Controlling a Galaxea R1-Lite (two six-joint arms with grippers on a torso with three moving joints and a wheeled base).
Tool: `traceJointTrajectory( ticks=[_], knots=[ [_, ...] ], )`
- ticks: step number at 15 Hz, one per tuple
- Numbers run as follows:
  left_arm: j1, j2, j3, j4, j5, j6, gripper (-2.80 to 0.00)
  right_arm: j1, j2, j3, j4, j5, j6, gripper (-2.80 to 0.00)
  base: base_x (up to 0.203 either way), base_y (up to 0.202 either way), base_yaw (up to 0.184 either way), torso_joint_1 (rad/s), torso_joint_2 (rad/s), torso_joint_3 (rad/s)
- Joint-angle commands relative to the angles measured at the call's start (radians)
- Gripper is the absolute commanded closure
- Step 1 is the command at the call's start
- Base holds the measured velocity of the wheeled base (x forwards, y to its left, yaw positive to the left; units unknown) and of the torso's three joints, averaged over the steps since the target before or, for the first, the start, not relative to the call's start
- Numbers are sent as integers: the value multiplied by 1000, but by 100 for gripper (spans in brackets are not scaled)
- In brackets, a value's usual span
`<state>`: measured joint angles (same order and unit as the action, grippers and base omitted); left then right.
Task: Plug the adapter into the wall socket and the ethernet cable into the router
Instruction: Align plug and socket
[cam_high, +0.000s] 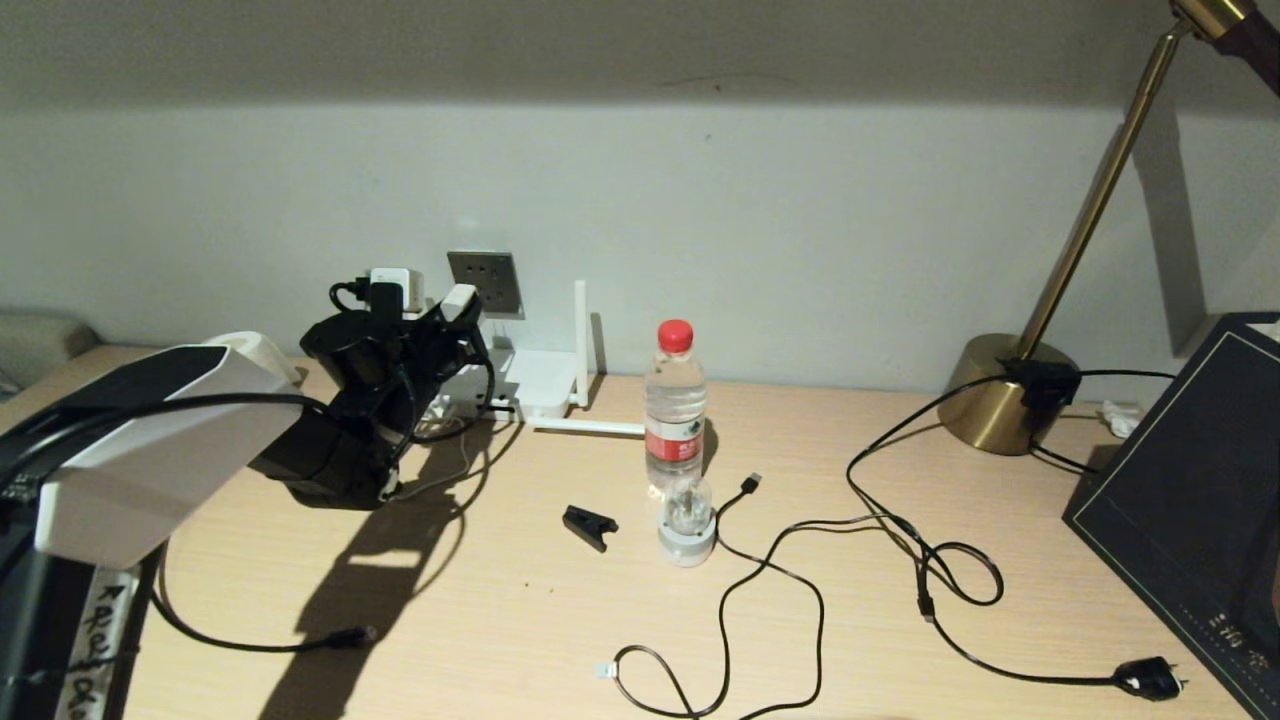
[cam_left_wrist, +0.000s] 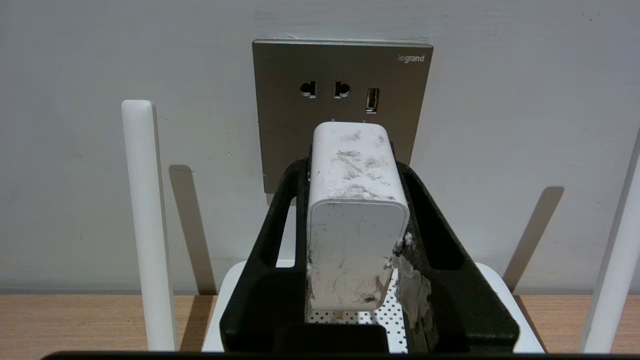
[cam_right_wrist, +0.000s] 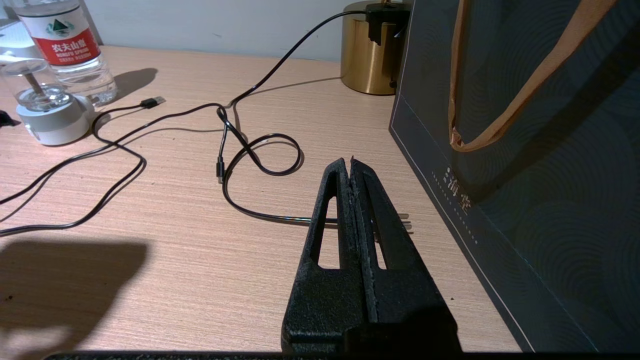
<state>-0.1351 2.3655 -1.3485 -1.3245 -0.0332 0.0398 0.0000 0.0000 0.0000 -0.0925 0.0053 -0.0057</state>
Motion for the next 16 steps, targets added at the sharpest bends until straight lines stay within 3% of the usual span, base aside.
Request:
traceJointTrajectory(
  ticks=[1,16],
  knots=[
    [0,0,-1,-7,-2,0,0,0,2,35,-1,1,0,0,0,0,0,0,0,0],
    [5,18,-76,25,-2,-5,0,0,2,35,-1,1,0,0,0,0,0,0,0,0]
  ],
)
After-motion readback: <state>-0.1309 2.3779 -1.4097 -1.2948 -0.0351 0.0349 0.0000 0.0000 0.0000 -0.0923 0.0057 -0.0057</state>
